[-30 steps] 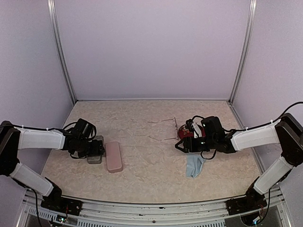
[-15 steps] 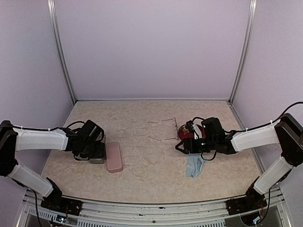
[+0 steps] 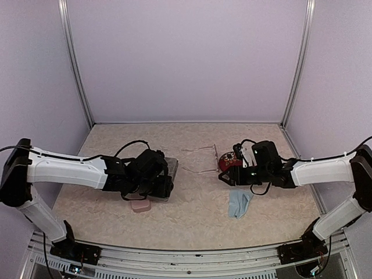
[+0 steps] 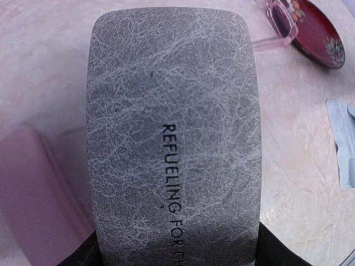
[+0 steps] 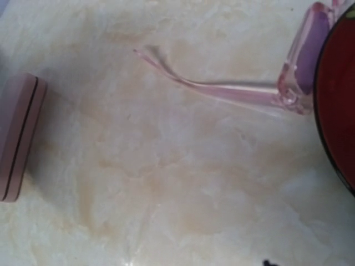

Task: Organize the sunglasses
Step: Place the sunglasses case at the center of the board.

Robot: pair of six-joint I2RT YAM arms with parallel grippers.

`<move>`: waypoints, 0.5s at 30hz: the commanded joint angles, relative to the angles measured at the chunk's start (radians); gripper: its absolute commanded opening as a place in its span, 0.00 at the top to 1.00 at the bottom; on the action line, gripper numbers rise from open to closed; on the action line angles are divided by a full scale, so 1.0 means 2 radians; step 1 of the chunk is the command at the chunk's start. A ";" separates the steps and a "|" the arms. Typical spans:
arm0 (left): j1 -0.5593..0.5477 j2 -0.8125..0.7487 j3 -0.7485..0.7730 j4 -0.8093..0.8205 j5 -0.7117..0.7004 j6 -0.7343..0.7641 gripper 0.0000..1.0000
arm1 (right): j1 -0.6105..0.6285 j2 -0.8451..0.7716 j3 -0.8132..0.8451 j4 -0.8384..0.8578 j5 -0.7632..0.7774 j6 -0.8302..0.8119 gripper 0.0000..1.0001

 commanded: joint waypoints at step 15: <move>-0.067 0.198 0.116 0.065 0.068 0.057 0.01 | 0.062 0.017 -0.026 -0.011 0.030 0.056 0.36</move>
